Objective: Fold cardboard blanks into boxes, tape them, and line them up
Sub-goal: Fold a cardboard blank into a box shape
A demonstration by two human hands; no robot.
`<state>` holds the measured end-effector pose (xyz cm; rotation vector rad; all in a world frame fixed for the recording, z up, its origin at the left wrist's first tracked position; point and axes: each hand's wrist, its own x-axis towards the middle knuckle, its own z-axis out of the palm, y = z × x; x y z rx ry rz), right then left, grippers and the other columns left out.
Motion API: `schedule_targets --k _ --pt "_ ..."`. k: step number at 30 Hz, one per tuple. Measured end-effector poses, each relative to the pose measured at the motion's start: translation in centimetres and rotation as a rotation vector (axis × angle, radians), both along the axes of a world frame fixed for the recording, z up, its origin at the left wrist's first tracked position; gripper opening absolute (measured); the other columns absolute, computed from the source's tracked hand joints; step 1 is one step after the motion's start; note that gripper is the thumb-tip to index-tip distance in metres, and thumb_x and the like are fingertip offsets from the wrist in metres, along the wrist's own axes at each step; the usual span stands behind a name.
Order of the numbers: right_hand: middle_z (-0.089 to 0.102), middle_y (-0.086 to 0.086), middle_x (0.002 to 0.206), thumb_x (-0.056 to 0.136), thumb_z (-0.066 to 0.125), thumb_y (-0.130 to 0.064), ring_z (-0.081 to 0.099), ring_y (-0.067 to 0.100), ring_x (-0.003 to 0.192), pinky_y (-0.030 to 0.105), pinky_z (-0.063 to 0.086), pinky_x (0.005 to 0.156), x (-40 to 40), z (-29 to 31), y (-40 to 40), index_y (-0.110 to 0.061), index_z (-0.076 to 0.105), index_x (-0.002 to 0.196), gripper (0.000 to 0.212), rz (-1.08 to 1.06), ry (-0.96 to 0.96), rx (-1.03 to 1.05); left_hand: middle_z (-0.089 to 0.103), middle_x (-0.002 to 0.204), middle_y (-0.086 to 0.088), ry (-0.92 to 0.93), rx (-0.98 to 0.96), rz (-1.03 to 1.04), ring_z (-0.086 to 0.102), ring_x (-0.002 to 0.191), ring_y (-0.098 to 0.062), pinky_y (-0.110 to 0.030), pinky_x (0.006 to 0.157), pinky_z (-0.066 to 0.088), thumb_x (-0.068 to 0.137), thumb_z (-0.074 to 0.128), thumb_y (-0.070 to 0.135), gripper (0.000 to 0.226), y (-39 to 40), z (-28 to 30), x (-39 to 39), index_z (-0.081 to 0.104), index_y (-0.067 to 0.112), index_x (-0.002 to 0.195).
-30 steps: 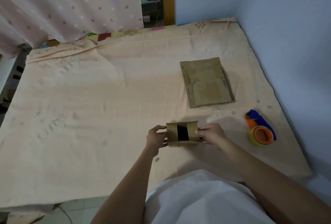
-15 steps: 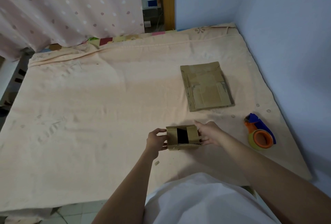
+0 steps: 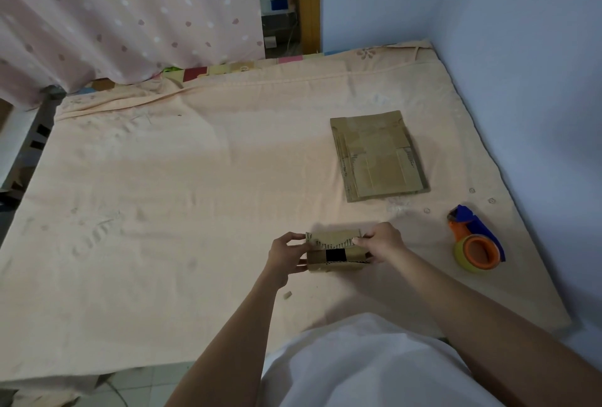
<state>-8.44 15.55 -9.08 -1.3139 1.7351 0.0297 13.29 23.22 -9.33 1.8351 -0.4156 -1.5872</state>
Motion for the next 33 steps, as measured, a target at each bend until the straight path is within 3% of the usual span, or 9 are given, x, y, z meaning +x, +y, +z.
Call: schedule_targets --k 3,6,8,10,12,16,20,24,33 --pt "0.072 0.024 0.084 0.085 0.079 -0.034 0.071 0.038 0.076 0.051 0.059 0.074 0.1 -0.4 0.3 0.009 0.072 0.087 0.043 -0.004 0.010 -0.038 0.071 0.104 -0.021 -0.061 0.010 0.027 0.071 0.066 -0.030 -0.032 0.058 0.058 0.087 0.075 0.012 0.016 -0.2 -0.2 -0.4 0.065 0.013 0.100" --pt "0.070 0.016 0.082 0.087 0.074 -0.043 0.070 0.035 0.090 0.032 0.052 0.068 0.2 0.0 0.5 0.005 0.070 0.087 0.048 0.033 -0.011 -0.055 0.070 0.100 -0.018 -0.120 0.018 0.019 0.069 0.063 -0.028 -0.030 0.052 0.056 0.089 0.072 0.010 0.013 -0.4 -0.2 -0.5 0.065 0.014 0.098" --pt "0.068 0.005 0.109 0.083 0.075 -0.051 0.065 0.027 0.108 0.031 0.050 0.082 0.0 0.3 0.7 -0.010 0.068 0.112 0.051 0.034 -0.105 0.004 0.070 0.100 -0.018 -0.122 0.020 0.010 0.069 0.065 -0.029 -0.030 0.053 0.057 0.088 0.073 0.011 0.013 -0.5 -0.3 -0.4 0.065 0.014 0.099" --pt "0.059 -0.004 0.131 0.073 0.082 -0.057 0.058 0.020 0.122 0.034 0.048 0.101 -0.4 0.7 1.1 -0.021 0.053 0.137 0.079 0.079 -0.227 0.070 0.070 0.098 -0.017 -0.122 0.024 0.005 0.069 0.065 -0.029 -0.032 0.055 0.058 0.088 0.073 0.012 0.013 -0.5 -0.4 -0.3 0.065 0.014 0.099" --pt "0.062 -0.009 0.130 0.062 0.088 -0.058 0.060 0.014 0.119 0.038 0.048 0.106 -0.9 0.5 1.4 -0.031 0.053 0.133 0.084 0.146 -0.329 0.104 0.070 0.096 -0.016 -0.119 0.021 0.001 0.069 0.063 -0.028 -0.032 0.056 0.059 0.089 0.072 0.011 0.013 -0.5 -0.5 -0.2 0.065 0.015 0.099" --pt "0.061 -0.003 0.124 0.070 0.092 -0.024 0.060 0.014 0.115 0.034 0.048 0.106 -1.3 0.8 1.8 -0.036 0.045 0.125 0.074 0.153 -0.388 0.121 0.071 0.101 -0.018 -0.122 0.018 -0.013 0.070 0.062 -0.028 -0.033 0.057 0.058 0.089 0.072 0.011 0.012 -0.6 -0.8 -0.1 0.065 0.014 0.098" --pt "0.063 -0.003 0.124 0.058 0.093 -0.045 0.060 0.017 0.116 0.039 0.051 0.102 -1.0 0.1 1.7 -0.029 0.053 0.133 0.086 0.075 -0.285 0.018 0.070 0.104 -0.022 -0.130 0.021 -0.023 0.069 0.065 -0.032 -0.038 0.061 0.061 0.087 0.072 0.010 0.014 -0.6 -0.8 -0.2 0.066 0.013 0.100" --pt "0.061 -0.002 0.104 0.074 0.089 -0.029 0.061 0.020 0.103 0.033 0.052 0.088 -0.1 0.0 1.5 -0.023 0.059 0.116 0.052 0.037 -0.144 -0.087 0.069 0.105 -0.021 -0.123 0.025 -0.027 0.070 0.070 -0.034 -0.037 0.061 0.061 0.089 0.071 0.010 0.014 -0.6 -0.8 -0.2 0.065 0.013 0.101" --pt "0.067 0.005 0.100 0.076 0.087 -0.029 0.064 0.026 0.096 0.036 0.053 0.083 0.6 -0.6 1.9 -0.024 0.057 0.109 0.045 -0.015 -0.083 -0.125 0.072 0.106 -0.011 -0.057 -0.004 -0.055 0.067 0.081 -0.031 -0.037 0.065 0.060 0.087 0.075 0.015 0.038 0.1 -0.9 -0.6 0.065 0.030 0.120"
